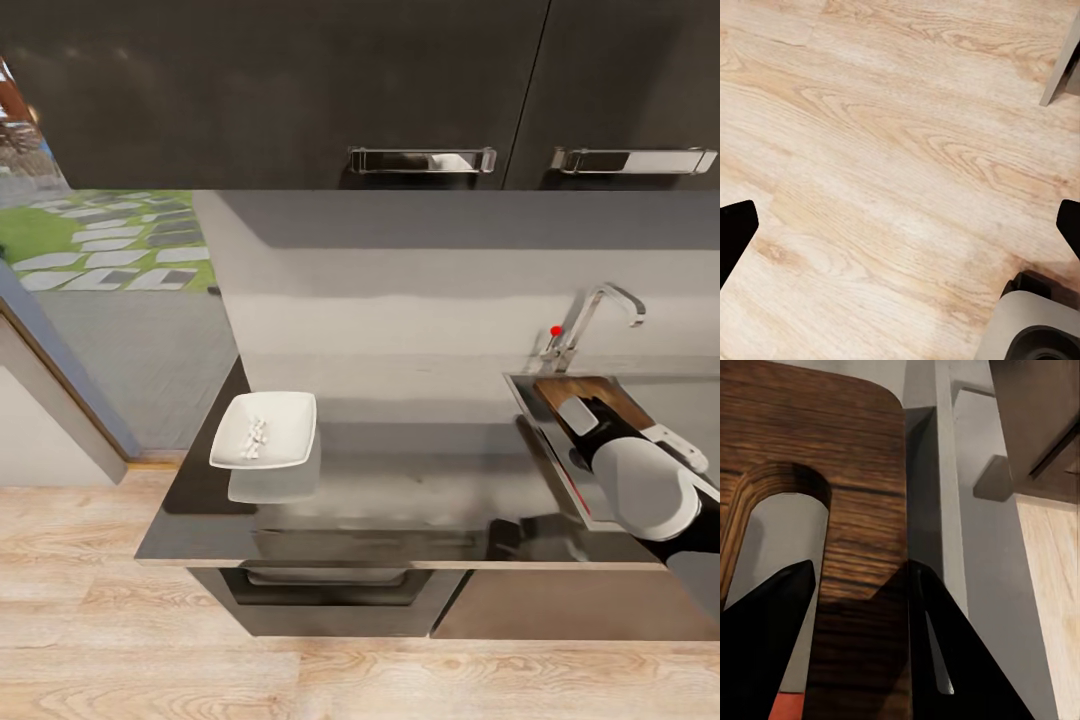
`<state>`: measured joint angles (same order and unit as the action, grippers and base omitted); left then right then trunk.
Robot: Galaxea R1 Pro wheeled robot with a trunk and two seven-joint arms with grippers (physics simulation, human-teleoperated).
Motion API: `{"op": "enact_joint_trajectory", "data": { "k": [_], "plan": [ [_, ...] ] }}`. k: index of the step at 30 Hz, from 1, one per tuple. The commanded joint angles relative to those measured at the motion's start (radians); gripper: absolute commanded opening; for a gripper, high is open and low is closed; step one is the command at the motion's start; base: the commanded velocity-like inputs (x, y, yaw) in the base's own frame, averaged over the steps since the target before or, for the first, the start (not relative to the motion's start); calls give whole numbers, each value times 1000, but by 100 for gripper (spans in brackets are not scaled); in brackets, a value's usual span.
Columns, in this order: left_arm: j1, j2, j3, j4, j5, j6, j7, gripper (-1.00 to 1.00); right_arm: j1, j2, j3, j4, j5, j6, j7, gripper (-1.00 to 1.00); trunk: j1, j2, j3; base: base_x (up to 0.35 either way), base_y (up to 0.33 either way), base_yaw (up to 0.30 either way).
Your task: In the kitchen, take the Vidalia onion out of the sink, dice it on the chopping board with the paring knife, put the diced onion into the bowl on the countertop, then place both the paring knife and the chopping board into the sink.
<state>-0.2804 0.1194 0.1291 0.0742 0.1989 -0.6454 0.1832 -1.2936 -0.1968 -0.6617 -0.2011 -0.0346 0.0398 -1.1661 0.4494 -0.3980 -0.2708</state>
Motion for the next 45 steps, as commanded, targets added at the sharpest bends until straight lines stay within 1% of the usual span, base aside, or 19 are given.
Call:
{"op": "enact_joint_trajectory", "data": {
  "k": [1,8,22,36,45],
  "plan": [
    [-2,0,8,4,-4,-7,-1,100,1,-1,4,0,-4,3,-2,-100,1,-2,-2,0,0,0],
    [-2,0,8,4,-4,-7,-1,100,8,-3,4,0,-4,2,0,-100,1,-2,-2,0,0,0],
    [-2,0,7,4,-4,-7,-1,100,8,0,4,2,-5,3,0,-100,1,-2,-4,0,0,0],
    [-2,-1,8,4,-4,-5,-1,100,8,2,5,3,-5,3,3,-100,1,-2,-25,34,0,0],
    [-2,-1,7,4,-4,-5,-1,100,8,0,4,29,-7,2,3,-100,1,-2,-39,7,0,0]
  ]
}}
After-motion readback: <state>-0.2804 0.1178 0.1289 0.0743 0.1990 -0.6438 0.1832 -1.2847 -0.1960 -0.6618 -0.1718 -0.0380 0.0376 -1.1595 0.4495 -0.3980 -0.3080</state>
